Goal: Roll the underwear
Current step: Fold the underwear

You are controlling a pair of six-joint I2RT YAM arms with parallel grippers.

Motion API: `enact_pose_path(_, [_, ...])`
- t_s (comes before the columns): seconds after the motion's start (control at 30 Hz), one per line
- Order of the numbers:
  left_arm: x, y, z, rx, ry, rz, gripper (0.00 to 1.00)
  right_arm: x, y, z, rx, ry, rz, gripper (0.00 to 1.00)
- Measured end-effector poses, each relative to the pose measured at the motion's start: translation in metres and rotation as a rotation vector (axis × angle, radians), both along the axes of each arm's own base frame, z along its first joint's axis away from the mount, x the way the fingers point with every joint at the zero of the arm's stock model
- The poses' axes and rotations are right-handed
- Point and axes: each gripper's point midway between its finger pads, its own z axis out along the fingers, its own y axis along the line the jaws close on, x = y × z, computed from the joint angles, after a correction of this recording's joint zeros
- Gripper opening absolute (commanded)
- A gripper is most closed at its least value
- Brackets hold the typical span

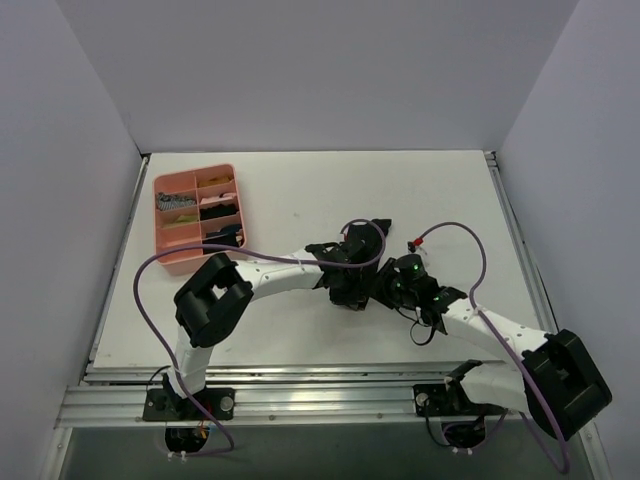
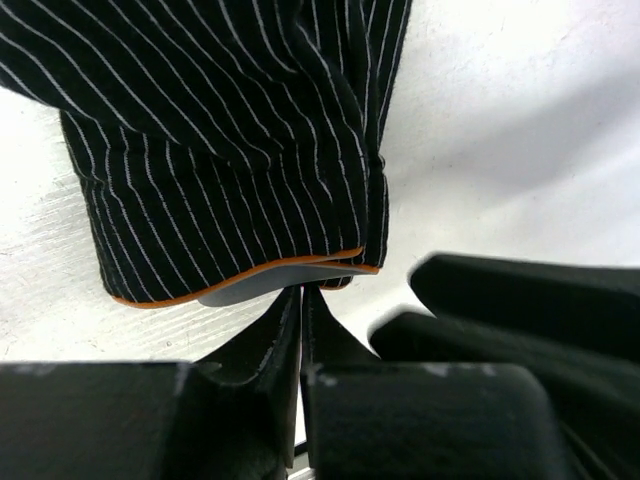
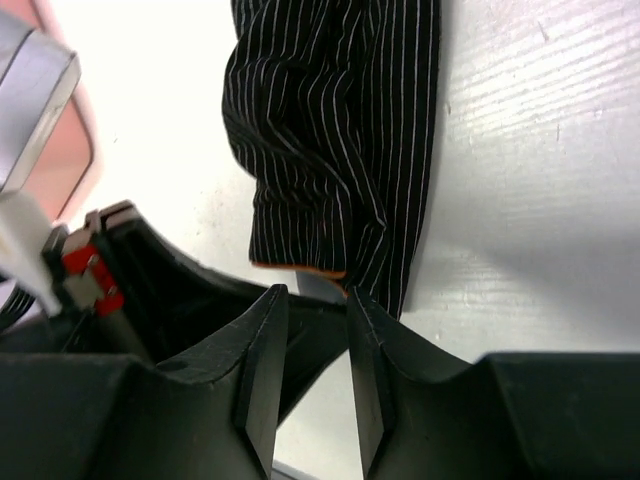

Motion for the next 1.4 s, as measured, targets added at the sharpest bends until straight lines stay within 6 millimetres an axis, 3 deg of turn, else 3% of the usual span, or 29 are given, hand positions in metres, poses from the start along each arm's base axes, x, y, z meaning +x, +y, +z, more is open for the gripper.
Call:
enact_pose_path(0.17, [0.002,-0.001,0.002,-0.003,0.000,0.027,0.21,0.008,-0.001,-0.010,-0.039,0.029,-0.016,0.25])
enact_pose_path(0.47, [0.001,-0.001,0.015,-0.037,-0.004,0.063,0.21,0.014,-0.001,-0.024,-0.082,0.060,-0.016,0.24])
enact_pose_path(0.7, [-0.001,0.002,0.011,-0.029,0.004,0.067,0.17,0.015,-0.001,-0.036,-0.109,0.086,-0.007,0.11])
enact_pose_path(0.83, [0.000,0.001,0.008,-0.028,0.008,0.072,0.17,0.016,0.000,-0.037,-0.107,0.081,-0.006,0.00])
enact_pose_path(1.07, [-0.003,0.004,-0.012,0.004,0.042,0.086,0.15,0.018,0.001,-0.027,-0.090,0.055,-0.007,0.00])
enact_pose_path(1.4, [0.001,0.004,-0.013,-0.007,0.052,0.094,0.14,0.009,-0.004,-0.025,-0.067,0.068,-0.033,0.00])
